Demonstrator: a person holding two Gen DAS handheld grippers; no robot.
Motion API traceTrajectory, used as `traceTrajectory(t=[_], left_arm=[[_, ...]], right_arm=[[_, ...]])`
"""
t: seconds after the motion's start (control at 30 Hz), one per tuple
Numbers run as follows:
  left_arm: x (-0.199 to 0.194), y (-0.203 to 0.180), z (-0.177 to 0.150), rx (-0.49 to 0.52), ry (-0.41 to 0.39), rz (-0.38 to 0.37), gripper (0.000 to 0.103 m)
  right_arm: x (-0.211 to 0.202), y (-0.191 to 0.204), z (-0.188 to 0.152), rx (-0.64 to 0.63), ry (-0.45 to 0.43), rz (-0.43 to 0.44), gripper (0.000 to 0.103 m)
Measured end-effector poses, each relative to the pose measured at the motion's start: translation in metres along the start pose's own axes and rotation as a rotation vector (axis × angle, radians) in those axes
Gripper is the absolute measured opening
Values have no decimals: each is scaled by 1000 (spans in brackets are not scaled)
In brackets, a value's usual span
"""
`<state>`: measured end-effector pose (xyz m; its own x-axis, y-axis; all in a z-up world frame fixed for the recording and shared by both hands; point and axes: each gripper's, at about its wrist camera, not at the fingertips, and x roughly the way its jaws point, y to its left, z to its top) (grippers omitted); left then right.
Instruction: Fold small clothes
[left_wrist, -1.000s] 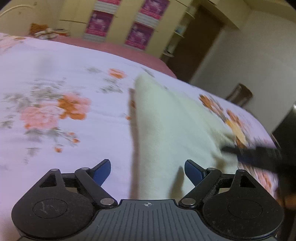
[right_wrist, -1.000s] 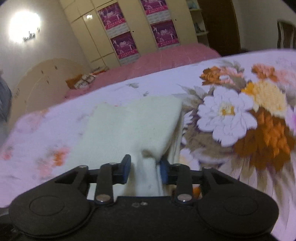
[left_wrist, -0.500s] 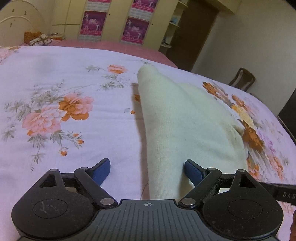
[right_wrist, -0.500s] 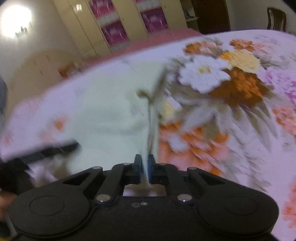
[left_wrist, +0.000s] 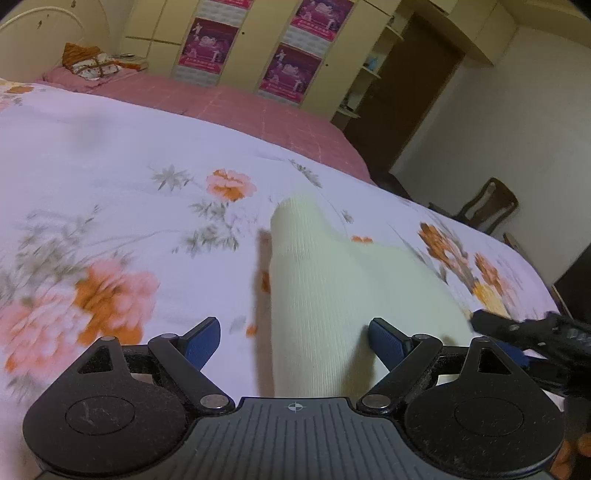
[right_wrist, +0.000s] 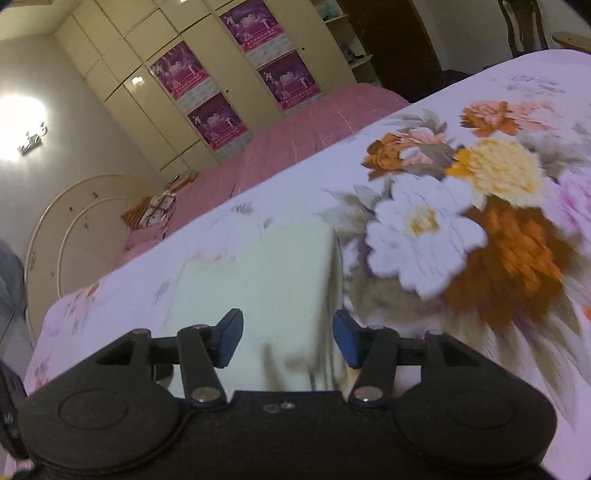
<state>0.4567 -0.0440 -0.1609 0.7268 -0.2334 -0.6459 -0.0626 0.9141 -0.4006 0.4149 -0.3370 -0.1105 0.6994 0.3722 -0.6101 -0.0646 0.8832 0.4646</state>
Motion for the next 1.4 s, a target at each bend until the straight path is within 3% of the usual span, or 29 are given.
traceTrajectory(t=[0.1, 0.17, 0.27, 0.37, 0.43, 0.63, 0.77, 1.03, 1.13, 1.3, 1.4], left_arm=[[16, 1, 7, -22, -5, 13, 86], [24, 5, 12, -44, -20, 35, 86], [37, 12, 17, -88, -33, 57, 86], [45, 13, 18, -79, -33, 58, 86], [44, 11, 17, -58, -38, 62, 86], [42, 2, 26, -22, -45, 75, 86], [48, -5, 32, 2, -45, 98, 86], [62, -11, 38, 40, -13, 124, 86], [63, -11, 36, 54, -11, 121, 86], [54, -12, 35, 75, -13, 126, 86], [40, -16, 32, 106, -23, 119, 86]], right_arm=[[28, 3, 8, -41, 22, -41, 48], [39, 10, 7, -110, 16, -40, 21], [40, 24, 4, -239, -29, 1, 11], [48, 21, 2, -301, -20, -54, 11], [55, 3, 2, -224, 14, -75, 11], [39, 6, 5, -197, -13, -90, 25], [38, 23, 12, -269, -80, -91, 25], [68, 34, 17, -333, -51, -133, 26], [83, 30, 7, -414, -10, -210, 23], [78, 28, 7, -395, -9, -220, 23], [61, 31, 6, -359, -25, -177, 25]])
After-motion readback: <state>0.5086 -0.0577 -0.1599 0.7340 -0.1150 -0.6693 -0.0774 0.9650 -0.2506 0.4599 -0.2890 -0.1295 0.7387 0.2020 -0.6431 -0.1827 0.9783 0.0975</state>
